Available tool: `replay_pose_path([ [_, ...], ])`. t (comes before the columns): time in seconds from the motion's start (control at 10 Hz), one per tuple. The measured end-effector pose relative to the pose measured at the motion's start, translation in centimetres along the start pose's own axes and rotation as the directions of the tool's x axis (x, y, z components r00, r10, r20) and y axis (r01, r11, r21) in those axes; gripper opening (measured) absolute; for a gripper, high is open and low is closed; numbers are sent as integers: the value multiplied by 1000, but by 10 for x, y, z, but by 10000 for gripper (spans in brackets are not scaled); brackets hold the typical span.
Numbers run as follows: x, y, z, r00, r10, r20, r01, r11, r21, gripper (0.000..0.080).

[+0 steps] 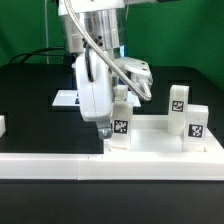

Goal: Assemble square table

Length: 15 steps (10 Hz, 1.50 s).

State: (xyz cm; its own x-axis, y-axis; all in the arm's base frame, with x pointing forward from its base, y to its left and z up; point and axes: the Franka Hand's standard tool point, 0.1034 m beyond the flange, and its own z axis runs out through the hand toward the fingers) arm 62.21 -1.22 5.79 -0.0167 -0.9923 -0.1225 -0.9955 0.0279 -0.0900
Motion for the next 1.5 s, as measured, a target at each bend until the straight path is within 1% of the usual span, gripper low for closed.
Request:
replay_pose_path([
  [0.1, -14, -2, -8, 977, -215, -2, 215, 976, 21, 592],
  [0.2, -22, 0, -18, 930, -367, 7, 366, 930, 32, 631],
  [0.3, -25, 4, -24, 909, -418, 9, 417, 908, 37, 631],
  [0.5, -22, 5, -21, 849, -529, 3, 529, 848, 30, 649],
  [0.6, -21, 5, -20, 788, -616, -8, 616, 787, 21, 649],
  [0.7, -23, 3, -15, 595, -803, -36, 803, 596, -12, 649],
  [0.8, -28, -7, -8, 363, -931, -32, 931, 364, -42, 649],
  [0.9, -33, -11, -1, 225, -974, 27, 974, 223, -48, 649],
  [1.0, -31, -17, -2, 232, -973, 14, 972, 231, -46, 649],
  [1.1, -30, -16, -1, 268, -963, 10, 962, 267, -48, 518],
  [1.2, -27, -17, -2, 323, -946, 2, 945, 323, -51, 518],
  [1.3, -20, -17, -3, 396, -918, -6, 917, 395, -59, 378],
  [1.4, -16, -15, -2, 450, -893, -9, 891, 450, -67, 303],
  [1.5, -14, -14, -2, 528, -849, -14, 847, 527, -68, 303],
])
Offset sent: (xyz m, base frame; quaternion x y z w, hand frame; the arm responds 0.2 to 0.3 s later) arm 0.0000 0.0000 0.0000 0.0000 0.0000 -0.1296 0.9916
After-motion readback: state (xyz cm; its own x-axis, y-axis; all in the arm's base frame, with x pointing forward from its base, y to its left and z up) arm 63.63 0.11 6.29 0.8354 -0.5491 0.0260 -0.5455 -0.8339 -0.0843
